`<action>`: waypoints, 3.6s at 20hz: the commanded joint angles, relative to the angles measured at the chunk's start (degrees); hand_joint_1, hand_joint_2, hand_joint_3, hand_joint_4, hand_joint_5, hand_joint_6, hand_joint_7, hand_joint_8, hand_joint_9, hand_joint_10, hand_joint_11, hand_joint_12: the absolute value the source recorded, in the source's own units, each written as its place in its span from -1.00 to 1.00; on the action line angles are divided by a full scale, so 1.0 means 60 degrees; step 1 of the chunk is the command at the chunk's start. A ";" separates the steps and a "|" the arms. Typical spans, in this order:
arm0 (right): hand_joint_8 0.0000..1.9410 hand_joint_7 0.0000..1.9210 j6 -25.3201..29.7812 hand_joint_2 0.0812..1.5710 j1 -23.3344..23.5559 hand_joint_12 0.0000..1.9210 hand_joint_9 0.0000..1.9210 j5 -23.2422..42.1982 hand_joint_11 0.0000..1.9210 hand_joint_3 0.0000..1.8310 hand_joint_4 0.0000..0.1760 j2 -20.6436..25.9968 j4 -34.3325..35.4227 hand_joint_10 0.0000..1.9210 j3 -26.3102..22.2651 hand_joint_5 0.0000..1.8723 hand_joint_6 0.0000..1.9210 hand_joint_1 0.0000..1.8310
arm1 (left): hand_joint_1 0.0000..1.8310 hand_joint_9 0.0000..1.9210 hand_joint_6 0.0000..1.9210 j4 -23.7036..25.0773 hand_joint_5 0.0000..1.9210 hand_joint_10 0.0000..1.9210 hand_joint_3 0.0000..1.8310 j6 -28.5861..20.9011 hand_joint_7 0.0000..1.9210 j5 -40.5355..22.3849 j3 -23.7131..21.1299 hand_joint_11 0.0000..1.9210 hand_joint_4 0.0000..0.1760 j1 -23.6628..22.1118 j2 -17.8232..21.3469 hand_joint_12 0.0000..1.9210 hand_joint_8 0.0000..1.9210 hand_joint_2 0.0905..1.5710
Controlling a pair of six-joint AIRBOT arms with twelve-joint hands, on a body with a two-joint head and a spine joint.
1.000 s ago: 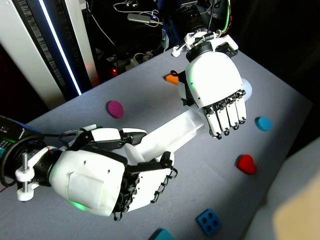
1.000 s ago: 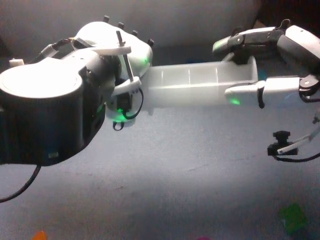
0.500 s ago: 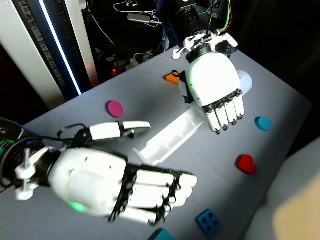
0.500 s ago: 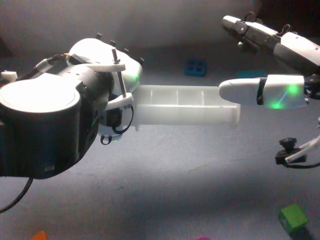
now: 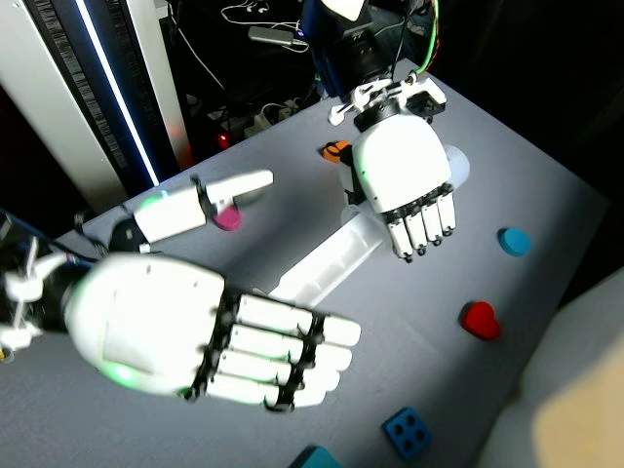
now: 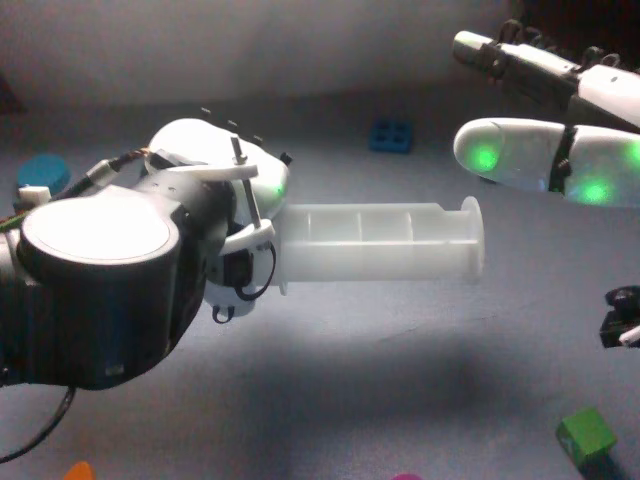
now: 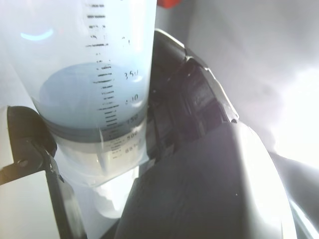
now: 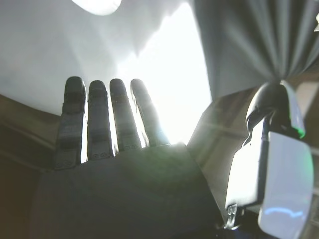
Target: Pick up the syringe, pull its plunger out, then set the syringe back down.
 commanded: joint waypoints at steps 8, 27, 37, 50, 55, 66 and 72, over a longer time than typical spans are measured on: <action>-1.00 -1.00 -0.0864 0.07 0.0345 -0.47 -1.00 0.1328 -1.00 -1.00 -0.96 0.1107 -0.1671 -1.00 -0.1166 -1.00 -1.00 -0.94 | 0.45 -0.34 0.37 0.1151 -0.29 0.66 -1.00 -0.0351 -0.29 0.0249 0.0381 -0.38 -1.00 0.0477 -0.0459 0.56 0.60 0.58; -1.00 -1.00 -0.4771 0.09 -0.0482 -0.48 -0.98 0.0213 -1.00 -1.00 -0.97 0.1658 -0.0119 -1.00 -0.1611 -1.00 -1.00 -0.91 | 0.45 -0.32 0.35 0.1308 -0.29 0.68 -1.00 -0.0930 -0.33 0.0150 0.1039 -0.35 -1.00 0.1188 -0.1133 0.58 0.65 0.59; -1.00 -1.00 -0.4503 0.09 -0.0437 -0.60 -1.00 0.0658 -1.00 -1.00 -0.97 0.1655 0.0800 -1.00 -0.1746 -1.00 -1.00 -0.86 | 0.40 -0.42 0.59 0.1342 -0.42 0.75 -1.00 -0.0933 -0.33 0.0150 0.0998 -0.56 -1.00 0.1199 -0.1153 0.70 0.64 0.65; -1.00 -1.00 -0.4230 0.09 -0.0501 -0.58 -1.00 0.0993 -1.00 -1.00 -0.96 0.1658 0.1414 -1.00 -0.1750 -1.00 -1.00 -0.85 | -0.73 -0.89 -1.00 0.1342 -0.84 -1.00 -1.00 -0.0933 -0.84 0.0151 0.0938 -1.00 -1.00 0.1177 -0.1154 -0.53 -1.00 0.42; -1.00 -1.00 -0.4821 0.10 -0.0524 -0.58 -1.00 0.1056 -1.00 -1.00 -0.96 0.1660 0.1552 -1.00 -0.1750 -1.00 -1.00 -0.85 | -0.85 -1.00 -1.00 0.1388 -1.00 -1.00 -1.00 -0.0933 -1.00 0.0151 0.0865 -1.00 -1.00 0.1176 -0.1140 -1.00 -1.00 0.29; -1.00 -1.00 -0.4343 0.10 -0.0573 -0.58 -1.00 0.1814 -1.00 -1.00 -0.96 0.1660 0.1552 -1.00 -0.1750 -1.00 -1.00 -0.84 | -0.91 -1.00 -1.00 0.1386 -1.00 -1.00 -1.00 -0.0933 -1.00 0.0151 0.0780 -1.00 -1.00 0.1106 -0.0951 -1.00 -1.00 0.26; -1.00 -1.00 -0.4349 0.10 -0.0563 -0.58 -1.00 0.2045 -1.00 -1.00 -0.96 0.1658 0.1628 -1.00 -0.1750 -1.00 -1.00 -0.84 | -0.90 -1.00 -1.00 0.1386 -1.00 -1.00 -1.00 -0.0930 -1.00 0.0151 0.0625 -1.00 -1.00 0.0869 -0.0692 -1.00 -1.00 0.24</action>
